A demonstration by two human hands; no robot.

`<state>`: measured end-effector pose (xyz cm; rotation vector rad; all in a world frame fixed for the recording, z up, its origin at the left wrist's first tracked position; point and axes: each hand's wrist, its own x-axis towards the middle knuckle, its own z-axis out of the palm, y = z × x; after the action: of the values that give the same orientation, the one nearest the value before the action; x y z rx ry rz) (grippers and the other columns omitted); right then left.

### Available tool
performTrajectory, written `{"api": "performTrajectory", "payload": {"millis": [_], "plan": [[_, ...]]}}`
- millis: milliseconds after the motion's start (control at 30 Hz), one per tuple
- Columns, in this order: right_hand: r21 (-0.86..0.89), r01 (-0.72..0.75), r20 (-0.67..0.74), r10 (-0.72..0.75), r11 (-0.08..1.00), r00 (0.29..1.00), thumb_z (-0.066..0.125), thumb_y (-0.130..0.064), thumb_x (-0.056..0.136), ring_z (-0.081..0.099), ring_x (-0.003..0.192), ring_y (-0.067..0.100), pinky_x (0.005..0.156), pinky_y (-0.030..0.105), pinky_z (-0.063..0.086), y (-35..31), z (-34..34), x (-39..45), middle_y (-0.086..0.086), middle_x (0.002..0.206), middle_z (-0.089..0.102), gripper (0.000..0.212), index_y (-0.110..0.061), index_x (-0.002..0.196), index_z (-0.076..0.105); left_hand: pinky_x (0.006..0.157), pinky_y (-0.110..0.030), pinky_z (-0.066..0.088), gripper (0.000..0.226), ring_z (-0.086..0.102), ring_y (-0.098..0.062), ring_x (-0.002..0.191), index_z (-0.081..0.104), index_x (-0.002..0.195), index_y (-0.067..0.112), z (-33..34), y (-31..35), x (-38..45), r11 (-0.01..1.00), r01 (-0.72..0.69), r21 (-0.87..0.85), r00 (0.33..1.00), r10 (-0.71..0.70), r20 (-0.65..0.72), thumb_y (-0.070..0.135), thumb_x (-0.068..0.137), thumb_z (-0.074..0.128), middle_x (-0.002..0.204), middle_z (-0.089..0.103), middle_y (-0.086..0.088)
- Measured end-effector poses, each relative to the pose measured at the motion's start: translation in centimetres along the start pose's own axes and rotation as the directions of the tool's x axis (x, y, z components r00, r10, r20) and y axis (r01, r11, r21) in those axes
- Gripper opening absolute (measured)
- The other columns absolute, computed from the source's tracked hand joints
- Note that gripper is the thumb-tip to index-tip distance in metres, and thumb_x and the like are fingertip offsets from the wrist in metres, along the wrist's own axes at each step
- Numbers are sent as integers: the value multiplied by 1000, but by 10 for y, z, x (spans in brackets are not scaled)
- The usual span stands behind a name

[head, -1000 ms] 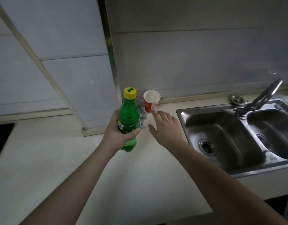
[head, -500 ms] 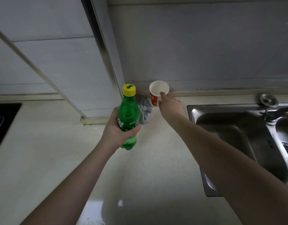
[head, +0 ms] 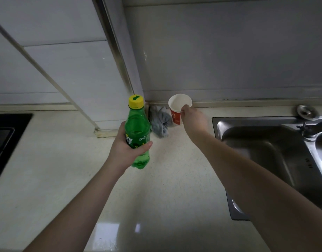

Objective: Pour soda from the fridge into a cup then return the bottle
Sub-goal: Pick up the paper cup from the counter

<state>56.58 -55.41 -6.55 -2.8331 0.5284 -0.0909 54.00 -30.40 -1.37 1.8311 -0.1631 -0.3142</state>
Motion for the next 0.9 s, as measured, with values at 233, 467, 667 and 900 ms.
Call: {"api": "performTrajectory", "payload": {"millis": [233, 467, 667, 900], "plan": [[54, 70, -75, -66, 996, 995, 42, -26, 100, 59, 71, 18, 56, 28, 45, -14, -8, -61, 4, 93, 65, 26, -10, 115, 55, 78, -29, 53, 69, 65, 3, 93, 49, 109, 49, -14, -6, -20, 999, -24, -34, 999, 25, 28, 11, 65, 88, 100, 67, 23], [23, 90, -106, -87, 996, 991, 47, -27, 97, 61, 69, 21, 53, 28, 43, -58, 9, -136, 1, 87, 68, 22, -14, 107, 61, 84, -35, 55, 69, 65, -1, 96, 49, 113, 47, -51, -28, -45, 998, -15, -62, 997, 19, 73, 23, 59, 84, 101, 67, 22], [38, 28, -102, -24, 999, 994, 48, -31, 95, 61, 69, 22, 58, 34, 51, -93, 19, -195, 3, 85, 67, 25, -12, 104, 62, 82, -34, 54, 70, 65, 1, 93, 50, 114, 42, -95, -45, -80, 997, -18, -74, 993, 27, 119, 14, 62, 88, 105, 67, 13], [26, -109, -134, 111, 994, 985, 55, -29, 92, 60, 68, 20, 58, 30, 48, -93, 21, -243, 3, 85, 68, 21, -11, 99, 63, 87, -43, 56, 72, 66, -11, 100, 52, 113, 45, -116, -61, -109, 998, -16, -63, 974, 30, 223, 40, 50, 84, 106, 68, 11]]}}
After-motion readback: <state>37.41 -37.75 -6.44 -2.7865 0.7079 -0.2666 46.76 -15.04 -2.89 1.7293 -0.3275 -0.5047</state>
